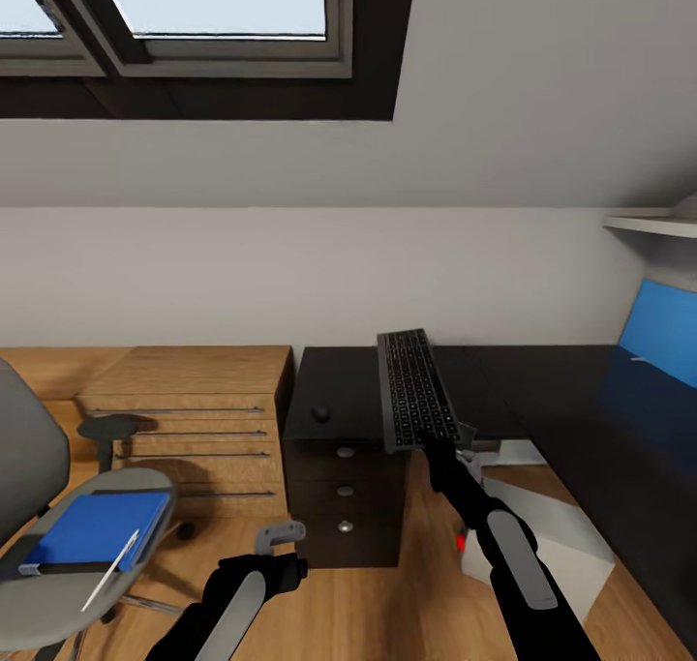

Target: In the bedroom, organize the workspace by keeping the computer under the desk, ensuring the monitor is on the desk, placing the keyboard on the desk next to the monitor, placing the mouse on the desk next to the keyboard, moving the folder from the swivel chair onto the desk next to the mouse, stacking the notebook on top of the folder with the pen on top of the notebook, and positioning the swivel chair next to the desk.

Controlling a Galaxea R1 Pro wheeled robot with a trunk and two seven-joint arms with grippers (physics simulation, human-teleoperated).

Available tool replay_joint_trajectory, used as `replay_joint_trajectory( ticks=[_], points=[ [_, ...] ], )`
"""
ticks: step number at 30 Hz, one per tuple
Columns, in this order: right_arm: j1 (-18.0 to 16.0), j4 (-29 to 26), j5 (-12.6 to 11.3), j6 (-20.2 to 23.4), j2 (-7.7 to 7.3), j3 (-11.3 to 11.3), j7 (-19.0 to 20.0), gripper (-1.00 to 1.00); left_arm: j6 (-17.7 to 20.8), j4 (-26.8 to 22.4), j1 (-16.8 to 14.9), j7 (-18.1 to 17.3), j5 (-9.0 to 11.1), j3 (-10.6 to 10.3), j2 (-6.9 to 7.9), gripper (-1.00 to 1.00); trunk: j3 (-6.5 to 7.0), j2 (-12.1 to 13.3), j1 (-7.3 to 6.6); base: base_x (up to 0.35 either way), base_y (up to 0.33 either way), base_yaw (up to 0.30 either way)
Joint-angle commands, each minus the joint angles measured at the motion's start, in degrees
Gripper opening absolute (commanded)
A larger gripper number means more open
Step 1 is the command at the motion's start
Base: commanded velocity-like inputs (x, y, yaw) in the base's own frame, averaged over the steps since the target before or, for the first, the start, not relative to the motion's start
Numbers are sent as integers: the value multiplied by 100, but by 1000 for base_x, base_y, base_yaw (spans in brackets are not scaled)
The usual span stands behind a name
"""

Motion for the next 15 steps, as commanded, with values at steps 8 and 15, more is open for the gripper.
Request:
replay_joint_trajectory(
  ticks=[8,15],
  points=[
    [-4,0,-25,41,7,-22,9,-100,-1,-8,-4,61,55,-7,8,100,-49,-5,0,-21,152,-195],
    [-4,0,-12,41,7,-22,9,-100,-2,-8,-4,59,69,-27,-4,100,-87,-5,0,-6,292,-209]
  ],
)
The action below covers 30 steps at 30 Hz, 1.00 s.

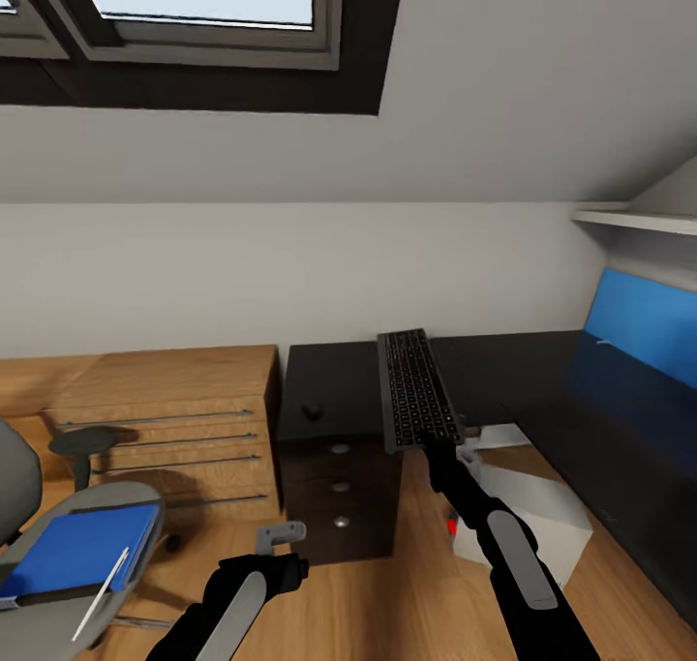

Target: In the bedroom, organize the workspace by keeping the computer under the desk, ensuring the monitor is on the desk, placing the keyboard on the desk next to the monitor, placing the mouse on the desk next to the keyboard, moving the folder from the swivel chair onto the desk next to the mouse, stacking the notebook on top of the folder with the pen on top of the notebook, and positioning the swivel chair next to the desk.

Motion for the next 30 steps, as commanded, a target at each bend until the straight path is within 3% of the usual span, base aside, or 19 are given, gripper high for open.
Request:
replay_joint_trajectory(
  ticks=[1,6,22,30],
  points=[
    [-5,1,-18,44,6,-25,5,-100,0,-8,-3,58,63,-7,3,100,-12,-4,1,0,75,-213],
    [-5,1,-18,44,7,-25,5,-100,-169,-8,-3,66,63,-12,8,100,-38,-4,1,0,42,-215],
    [-5,7,-9,39,10,-25,11,-100,-191,29,-3,67,63,-34,0,100,-120,-4,1,-8,76,-219],
    [-5,10,-9,35,16,-17,13,-100,-191,55,-3,60,63,-65,0,100,-160,-4,1,-177,243,-222]
  ],
)
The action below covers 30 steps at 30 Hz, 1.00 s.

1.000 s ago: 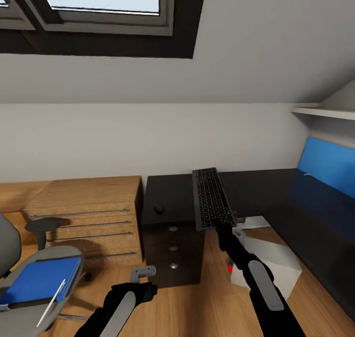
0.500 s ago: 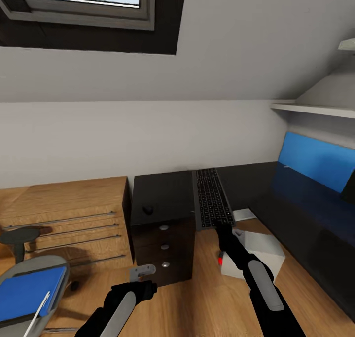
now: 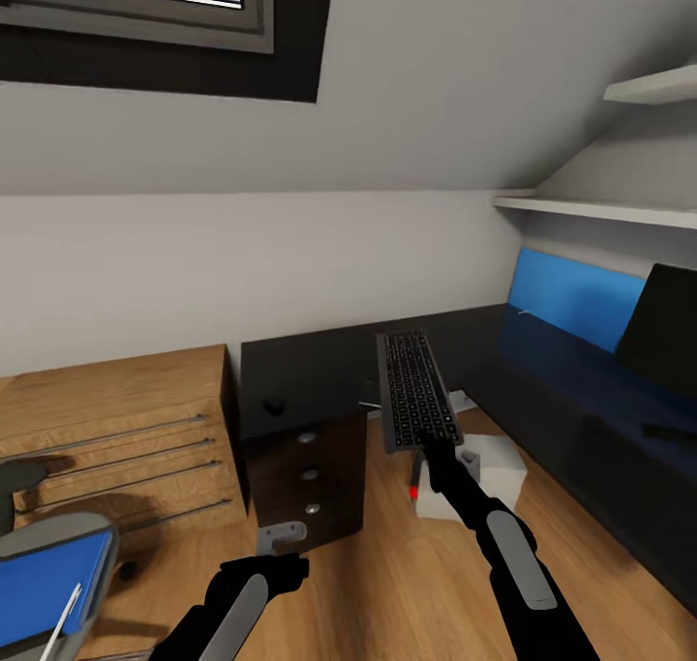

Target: In the bedroom, organize the workspace by keeping the computer under the desk, ensuring the monitor is on the desk, placing the keyboard on the desk next to the monitor, placing the mouse on the desk next to the keyboard, moving the folder from the swivel chair onto the desk next to the mouse, stacking the notebook on top of the folder with the pen on top of the notebook, and positioning the swivel chair next to the desk.

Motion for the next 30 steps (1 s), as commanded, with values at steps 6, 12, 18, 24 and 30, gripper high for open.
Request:
replay_joint_trajectory(
  ticks=[6,12,18,24,30],
  points=[
    [-5,-1,-31,44,9,17,1,-100,2,42,-4,55,60,-8,3,100,-36,-5,0,-6,45,-234],
    [-5,-1,-26,44,9,47,6,-100,2,46,-4,54,60,-8,3,100,-64,-5,0,-1,245,-240],
    [-5,-1,-7,36,9,83,8,-100,2,45,-4,54,57,-9,3,100,-92,-5,0,-127,289,-240],
    [-5,-1,-4,22,7,144,3,-100,2,47,-4,54,60,-8,3,100,-120,-5,0,-94,95,-240],
    [-5,16,-1,7,9,145,6,-100,3,52,-4,54,67,-8,3,100,-147,-5,0,-2,2,-241]
  ],
)
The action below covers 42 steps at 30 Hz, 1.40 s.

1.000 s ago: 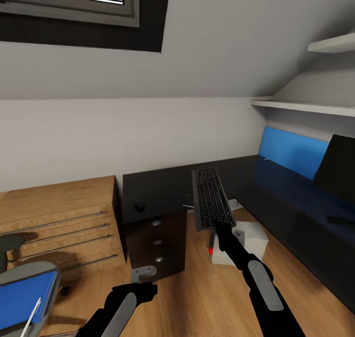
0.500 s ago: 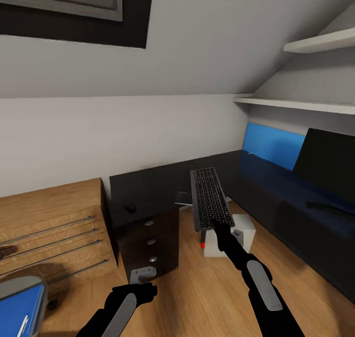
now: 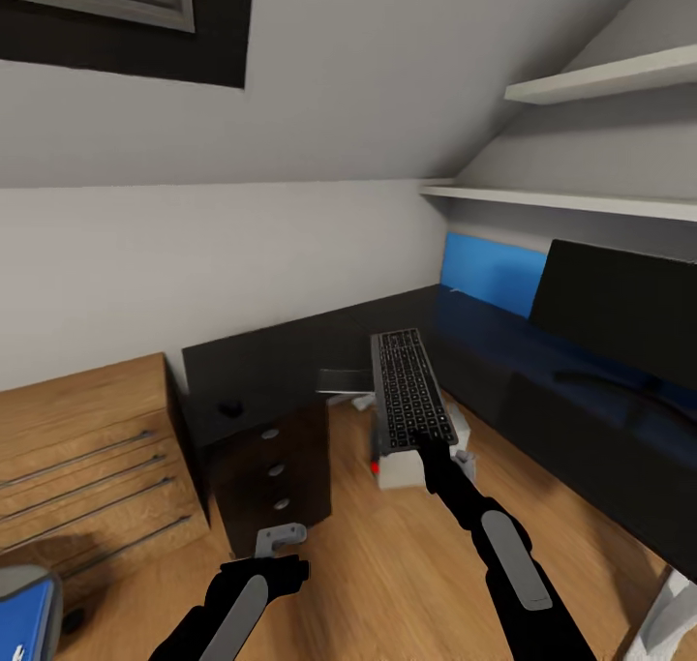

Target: In the bedroom, organize the workspace by keeping the computer under the desk, ensuring the monitor is on the desk, placing the keyboard on the desk next to the monitor, placing the mouse on the desk next to the keyboard, moving the folder from the swivel chair onto the desk next to the mouse, stacking the notebook on top of the folder with the pen on top of the notebook, and positioning the swivel chair next to the desk.

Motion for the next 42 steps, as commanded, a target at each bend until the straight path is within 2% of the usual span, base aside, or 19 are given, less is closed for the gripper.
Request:
replay_joint_trajectory(
  ticks=[1,15,21,24,28,33,39,42],
  points=[
    [-5,3,-39,37,7,-21,10,-100,5,-8,-3,58,61,-7,2,100,-11,-4,0,0,0,-240],
    [-5,11,-99,-58,-3,0,28,-100,3,-7,-3,58,55,-7,2,100,-35,-4,0,0,0,-58],
    [-5,30,-62,-111,1,0,44,-100,3,-7,-3,39,54,-7,2,100,-35,-4,0,0,0,-248],
    [2,35,-48,-288,11,16,107,-100,3,-7,-3,34,52,-7,2,100,-35,-4,0,0,0,-272],
    [156,23,43,-856,39,310,369,-100,3,-7,-3,32,53,-7,2,100,-35,-4,0,0,0,-273],
    [394,9,126,-2042,45,895,633,-100,3,-7,-3,32,47,-7,2,100,-35,-4,0,0,0,-273],
    [520,28,122,-3012,57,1157,667,-100,3,-7,-3,32,45,-7,2,100,-35,-4,0,0,0,-273],
    [535,39,116,-3236,117,1245,663,-100,3,-7,-3,32,52,-7,2,100,-35,-4,0,0,0,-273]
  ],
)
